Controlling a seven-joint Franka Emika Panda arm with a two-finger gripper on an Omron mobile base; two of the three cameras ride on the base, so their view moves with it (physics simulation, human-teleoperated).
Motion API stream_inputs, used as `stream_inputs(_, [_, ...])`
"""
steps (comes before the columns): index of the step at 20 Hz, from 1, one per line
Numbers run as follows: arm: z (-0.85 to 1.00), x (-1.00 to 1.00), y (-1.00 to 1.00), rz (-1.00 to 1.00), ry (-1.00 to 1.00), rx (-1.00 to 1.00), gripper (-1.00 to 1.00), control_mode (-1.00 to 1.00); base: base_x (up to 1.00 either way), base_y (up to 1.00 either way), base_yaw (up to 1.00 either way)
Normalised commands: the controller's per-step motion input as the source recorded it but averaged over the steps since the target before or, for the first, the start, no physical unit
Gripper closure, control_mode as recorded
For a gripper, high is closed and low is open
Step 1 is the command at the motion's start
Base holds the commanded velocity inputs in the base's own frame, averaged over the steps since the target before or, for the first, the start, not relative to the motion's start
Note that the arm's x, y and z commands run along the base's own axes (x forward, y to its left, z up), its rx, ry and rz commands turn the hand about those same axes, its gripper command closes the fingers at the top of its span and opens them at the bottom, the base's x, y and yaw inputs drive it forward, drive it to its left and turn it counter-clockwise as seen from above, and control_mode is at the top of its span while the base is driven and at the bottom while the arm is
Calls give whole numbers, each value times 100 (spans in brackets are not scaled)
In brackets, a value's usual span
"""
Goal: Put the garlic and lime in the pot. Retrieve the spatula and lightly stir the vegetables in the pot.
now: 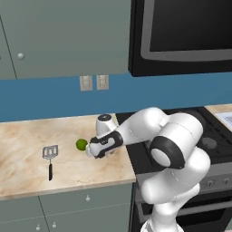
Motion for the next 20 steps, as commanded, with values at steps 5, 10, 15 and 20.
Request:
stream_inputs(5, [-10, 17, 4, 0, 0, 0, -100, -100, 0, 0, 0])
stream_inputs(10, [-5, 15, 7, 0, 0, 0, -100, -100, 0, 0, 0])
stream_inputs(15, [-4, 12, 6, 0, 0, 0, -100, -100, 0, 0, 0])
stream_inputs(20, [-23, 1, 1, 0, 0, 0, -100, -100, 0, 0, 0])
